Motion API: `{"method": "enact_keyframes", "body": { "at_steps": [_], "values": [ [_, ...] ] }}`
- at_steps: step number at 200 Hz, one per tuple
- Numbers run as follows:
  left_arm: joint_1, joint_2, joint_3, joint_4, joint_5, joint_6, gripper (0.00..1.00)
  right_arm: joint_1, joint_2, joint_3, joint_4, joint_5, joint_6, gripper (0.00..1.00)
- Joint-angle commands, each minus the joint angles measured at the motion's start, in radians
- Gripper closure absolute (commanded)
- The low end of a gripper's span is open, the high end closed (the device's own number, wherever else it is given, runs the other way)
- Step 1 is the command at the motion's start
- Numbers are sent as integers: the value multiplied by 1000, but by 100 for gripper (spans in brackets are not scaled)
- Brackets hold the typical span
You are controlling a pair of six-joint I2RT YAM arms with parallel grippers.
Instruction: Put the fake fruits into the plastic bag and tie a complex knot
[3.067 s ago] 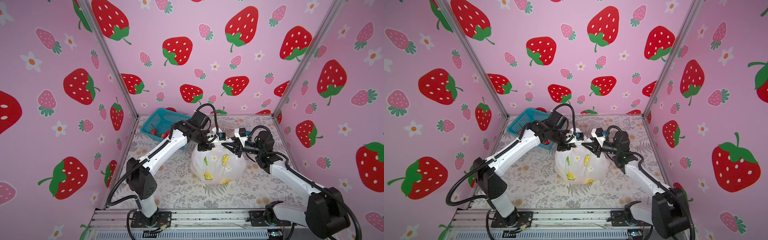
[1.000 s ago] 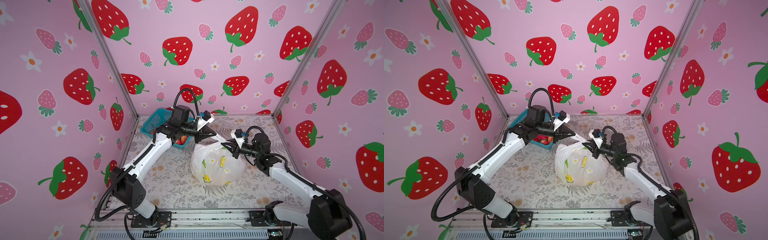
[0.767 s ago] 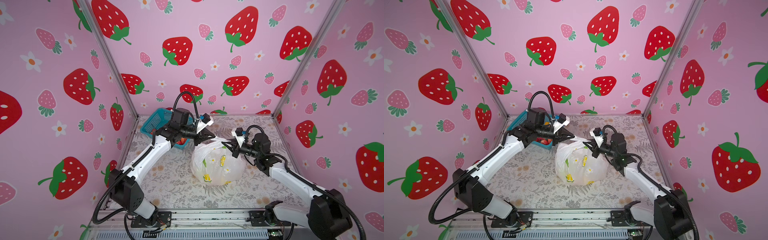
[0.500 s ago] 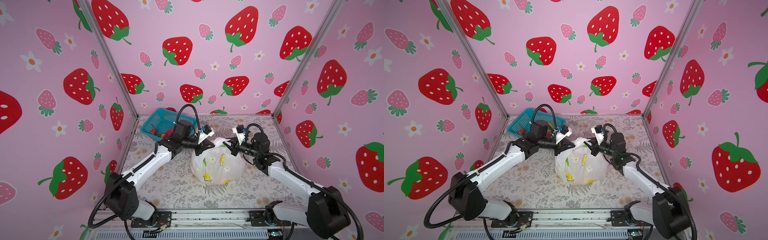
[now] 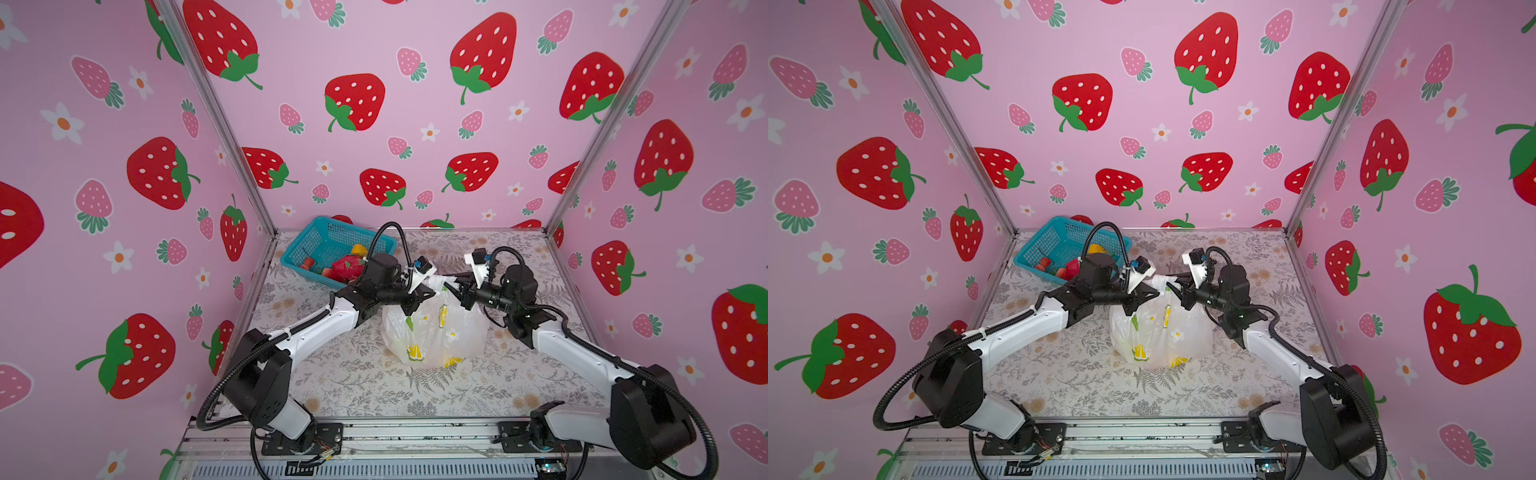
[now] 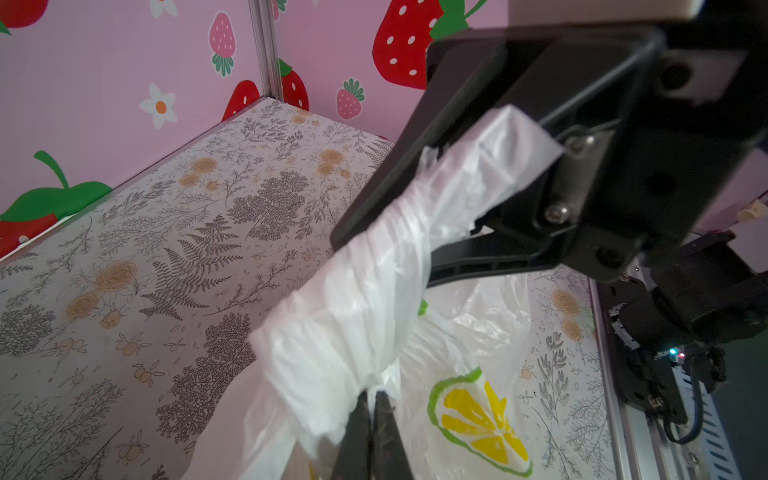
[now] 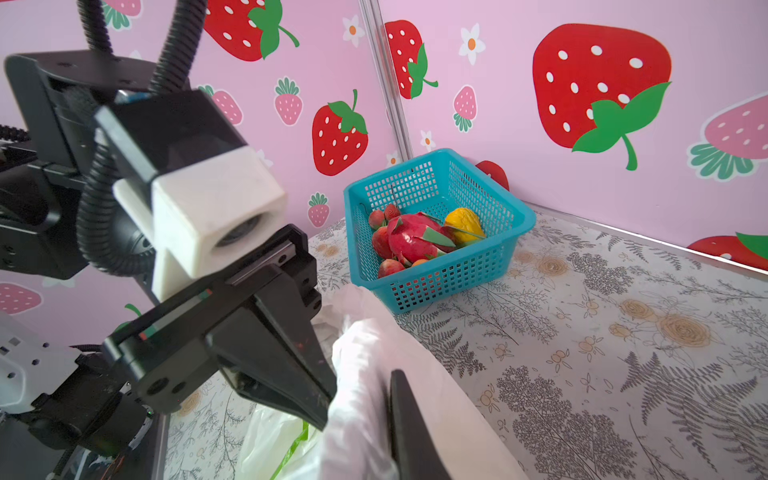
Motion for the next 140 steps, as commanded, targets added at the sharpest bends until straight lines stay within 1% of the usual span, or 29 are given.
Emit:
{"method": "enact_keyframes", "body": {
  "at_steps": [1,38,105,140],
  "values": [
    [-4,10,15,15,-15,-13,96,-3,-3,-6,39,-32,-61,84],
    [-4,8,19,16,-4,-11,96,-3,2,-5,-5,-17,-118,79],
    [-7,11,23,-2,2,5,96,-3,-17,17,-96,-39,-207,62],
    [-12,15,28,-17,0,18,95,-5,-25,25,-140,-22,-241,57]
  ]
}}
